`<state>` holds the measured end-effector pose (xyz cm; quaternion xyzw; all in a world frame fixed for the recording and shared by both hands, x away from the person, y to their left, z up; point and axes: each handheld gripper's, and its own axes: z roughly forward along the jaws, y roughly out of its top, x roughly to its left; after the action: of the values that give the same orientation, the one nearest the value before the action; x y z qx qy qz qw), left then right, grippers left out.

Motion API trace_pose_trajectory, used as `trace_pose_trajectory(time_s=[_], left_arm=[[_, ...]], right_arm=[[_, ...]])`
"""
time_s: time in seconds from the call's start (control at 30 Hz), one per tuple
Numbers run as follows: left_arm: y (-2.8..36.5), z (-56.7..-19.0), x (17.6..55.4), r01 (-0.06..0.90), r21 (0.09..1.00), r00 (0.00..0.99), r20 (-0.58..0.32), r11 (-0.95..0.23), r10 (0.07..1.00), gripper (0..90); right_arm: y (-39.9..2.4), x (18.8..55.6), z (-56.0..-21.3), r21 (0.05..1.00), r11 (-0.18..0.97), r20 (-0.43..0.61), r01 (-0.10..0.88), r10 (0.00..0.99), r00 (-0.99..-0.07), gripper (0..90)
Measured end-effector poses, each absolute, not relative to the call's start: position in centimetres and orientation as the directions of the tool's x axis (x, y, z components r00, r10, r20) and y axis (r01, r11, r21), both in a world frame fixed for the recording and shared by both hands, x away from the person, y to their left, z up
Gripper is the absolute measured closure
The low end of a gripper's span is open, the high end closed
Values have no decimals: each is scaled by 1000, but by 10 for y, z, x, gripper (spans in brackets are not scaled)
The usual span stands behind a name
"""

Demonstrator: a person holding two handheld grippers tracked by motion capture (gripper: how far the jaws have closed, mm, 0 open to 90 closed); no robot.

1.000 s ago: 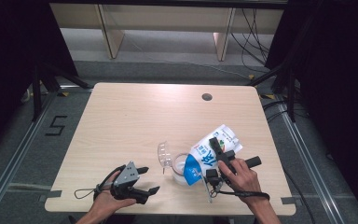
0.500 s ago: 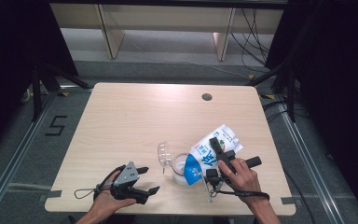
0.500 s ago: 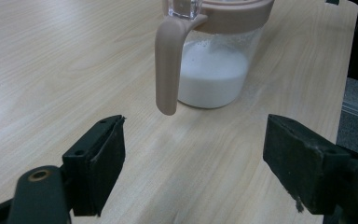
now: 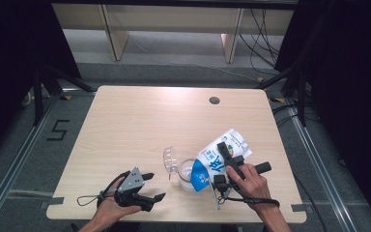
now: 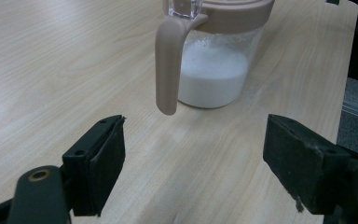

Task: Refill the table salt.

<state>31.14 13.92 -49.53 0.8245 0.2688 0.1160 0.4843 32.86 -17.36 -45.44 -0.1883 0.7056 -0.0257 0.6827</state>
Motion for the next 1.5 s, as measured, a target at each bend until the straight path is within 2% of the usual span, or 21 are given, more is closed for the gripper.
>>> trace_pose_trajectory(time_s=[0.4, 0.5, 0.67, 0.7, 0.77, 1.0, 1.07, 1.3, 1.5], left_arm=[[139, -496, 312, 331, 863, 829, -73, -381, 555, 206], [139, -496, 312, 330, 862, 830, -71, -384, 553, 206], [139, -496, 312, 331, 863, 829, -72, -383, 555, 206], [139, -496, 312, 330, 862, 829, -71, -384, 554, 206], [139, -496, 312, 331, 862, 829, -71, -384, 555, 206], [139, -495, 311, 331, 862, 828, -70, -385, 556, 206], [139, -496, 312, 331, 863, 829, -72, -383, 555, 206], [139, -496, 311, 332, 863, 829, -73, -382, 555, 206], [139, -496, 312, 330, 865, 832, -77, -378, 550, 206]], right_arm=[[-175, 329, -456, -272, 936, -960, -222, -281, -10, 758], [-173, 329, -452, -311, 920, -948, -240, -317, 15, 758], [-173, 329, -452, -310, 920, -948, -241, -317, 10, 761], [-174, 329, -454, -284, 931, -956, -229, -294, -10, 761], [-173, 329, -453, -299, 926, -952, -232, -307, -2, 762], [-174, 329, -456, -256, 941, -964, -220, -266, -17, 764], [-173, 329, -454, -276, 934, -959, -227, -284, -6, 765], [-174, 329, -457, -219, 950, -972, -225, -232, -33, 766], [-174, 329, -455, -221, 948, -972, -230, -234, -31, 767]])
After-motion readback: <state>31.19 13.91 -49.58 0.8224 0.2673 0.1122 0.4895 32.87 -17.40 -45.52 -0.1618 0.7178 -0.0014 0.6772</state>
